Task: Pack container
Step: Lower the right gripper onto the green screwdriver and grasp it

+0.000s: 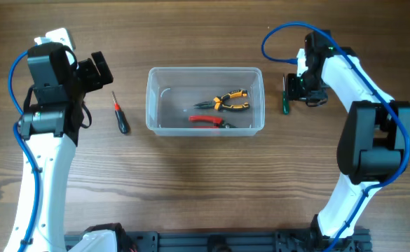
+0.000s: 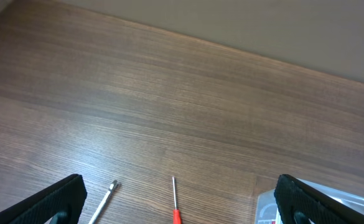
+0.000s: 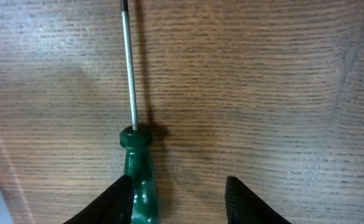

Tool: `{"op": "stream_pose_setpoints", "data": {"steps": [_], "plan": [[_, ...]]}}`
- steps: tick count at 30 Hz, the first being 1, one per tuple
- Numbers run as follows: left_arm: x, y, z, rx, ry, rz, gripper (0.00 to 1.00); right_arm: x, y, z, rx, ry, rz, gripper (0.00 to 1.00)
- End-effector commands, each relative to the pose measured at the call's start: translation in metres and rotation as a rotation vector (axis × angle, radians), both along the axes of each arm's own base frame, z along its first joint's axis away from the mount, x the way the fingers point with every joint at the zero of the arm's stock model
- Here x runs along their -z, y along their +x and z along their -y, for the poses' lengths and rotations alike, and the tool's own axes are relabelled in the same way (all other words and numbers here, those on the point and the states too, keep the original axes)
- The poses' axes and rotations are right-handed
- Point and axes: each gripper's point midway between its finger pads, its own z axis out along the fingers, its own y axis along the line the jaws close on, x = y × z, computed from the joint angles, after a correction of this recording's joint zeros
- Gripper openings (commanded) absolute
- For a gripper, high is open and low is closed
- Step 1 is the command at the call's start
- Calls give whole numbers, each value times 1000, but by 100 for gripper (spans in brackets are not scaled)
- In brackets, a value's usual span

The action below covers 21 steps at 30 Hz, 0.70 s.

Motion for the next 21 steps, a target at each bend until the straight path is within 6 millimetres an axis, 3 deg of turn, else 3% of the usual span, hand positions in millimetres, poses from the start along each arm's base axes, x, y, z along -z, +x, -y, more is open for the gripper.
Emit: {"op": "stream_pose_setpoints", "data": {"steps": [1, 13, 21], "plan": [[-9, 2, -4, 1, 26, 15, 100, 10, -4, 1, -27, -15, -19, 47], [-9, 2, -4, 1, 26, 15, 100, 8, -5, -24, -103, 91, -14, 46], [-9, 2, -4, 1, 26, 15, 100, 18, -8, -28, -115, 68, -38, 42]]}}
